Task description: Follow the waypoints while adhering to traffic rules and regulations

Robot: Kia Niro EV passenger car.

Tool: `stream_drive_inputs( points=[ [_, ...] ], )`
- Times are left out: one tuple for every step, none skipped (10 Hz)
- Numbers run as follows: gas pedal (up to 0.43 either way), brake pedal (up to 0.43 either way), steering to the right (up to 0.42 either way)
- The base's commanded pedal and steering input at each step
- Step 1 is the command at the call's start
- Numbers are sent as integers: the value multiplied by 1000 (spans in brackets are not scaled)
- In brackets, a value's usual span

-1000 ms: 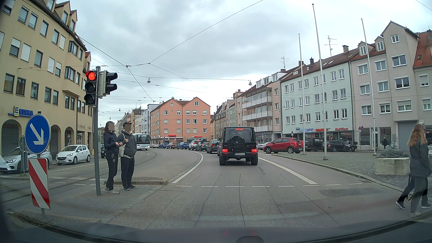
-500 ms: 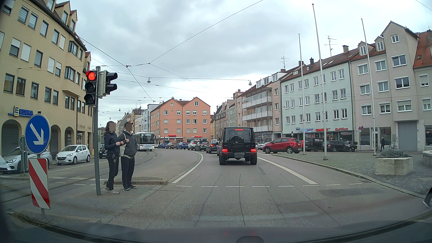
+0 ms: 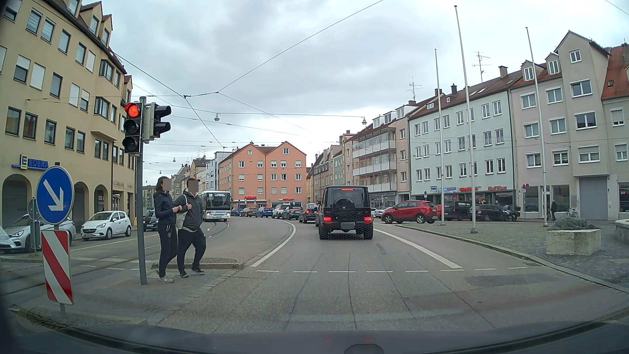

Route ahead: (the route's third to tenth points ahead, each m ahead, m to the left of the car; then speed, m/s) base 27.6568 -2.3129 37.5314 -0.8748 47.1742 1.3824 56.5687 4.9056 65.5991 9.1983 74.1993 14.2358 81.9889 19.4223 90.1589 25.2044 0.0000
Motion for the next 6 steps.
stream_drive_inputs(
  points=[
    [0,207,20],
    [0,207,20],
    [0,207,20],
    [0,207,20],
    [0,207,20],
    [0,207,20]
  ],
)
